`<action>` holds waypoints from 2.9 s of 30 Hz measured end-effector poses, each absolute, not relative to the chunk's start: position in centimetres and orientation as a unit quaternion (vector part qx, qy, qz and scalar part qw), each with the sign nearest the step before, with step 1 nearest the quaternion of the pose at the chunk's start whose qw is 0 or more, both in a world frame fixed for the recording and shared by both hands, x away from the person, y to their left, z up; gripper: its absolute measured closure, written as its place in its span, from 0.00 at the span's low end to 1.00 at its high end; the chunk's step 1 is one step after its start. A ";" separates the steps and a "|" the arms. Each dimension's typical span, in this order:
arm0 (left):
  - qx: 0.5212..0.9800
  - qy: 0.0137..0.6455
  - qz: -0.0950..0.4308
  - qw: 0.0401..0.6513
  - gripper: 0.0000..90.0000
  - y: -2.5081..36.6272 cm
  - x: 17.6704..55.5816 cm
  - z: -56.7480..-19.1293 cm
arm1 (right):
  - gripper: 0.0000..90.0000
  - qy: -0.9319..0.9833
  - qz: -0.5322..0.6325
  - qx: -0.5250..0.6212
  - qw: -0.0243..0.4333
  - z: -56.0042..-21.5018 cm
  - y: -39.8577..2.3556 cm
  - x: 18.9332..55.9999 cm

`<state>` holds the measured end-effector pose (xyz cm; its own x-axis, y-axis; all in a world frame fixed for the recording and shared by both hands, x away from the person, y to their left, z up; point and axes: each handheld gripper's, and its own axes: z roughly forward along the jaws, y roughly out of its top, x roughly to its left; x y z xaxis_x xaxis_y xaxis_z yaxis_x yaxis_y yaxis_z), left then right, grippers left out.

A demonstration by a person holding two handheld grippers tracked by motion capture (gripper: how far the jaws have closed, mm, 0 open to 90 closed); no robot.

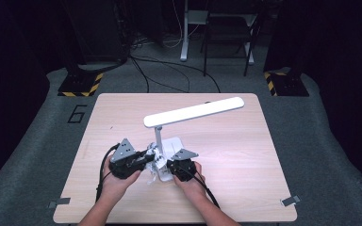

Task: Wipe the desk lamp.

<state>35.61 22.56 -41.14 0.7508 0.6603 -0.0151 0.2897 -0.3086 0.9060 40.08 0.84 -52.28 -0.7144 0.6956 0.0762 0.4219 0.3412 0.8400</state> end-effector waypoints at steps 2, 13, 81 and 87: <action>0.788 0.296 0.186 0.507 0.84 22.7 35.5 -40.1 | 1.00 0.805 0.457 0.347 0.151 -52.3 0.8 40.1; 0.774 0.264 0.204 0.538 0.84 23.0 35.6 -33.5 | 1.00 0.805 0.457 0.349 0.146 -52.3 0.8 40.0; 0.830 0.325 0.139 0.431 0.85 21.5 37.1 -50.3 | 1.00 0.804 0.458 0.346 0.156 -52.4 0.9 39.6; 0.810 0.314 0.151 0.471 0.85 22.2 36.5 -47.4 | 1.00 0.804 0.459 0.343 0.156 -52.4 0.8 39.6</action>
<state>36.47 22.17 -47.42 0.7574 0.6508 -0.0518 0.3672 -0.3590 0.8581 39.60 0.85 -52.45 -0.7161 0.6951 0.0638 0.4080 0.3427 0.8462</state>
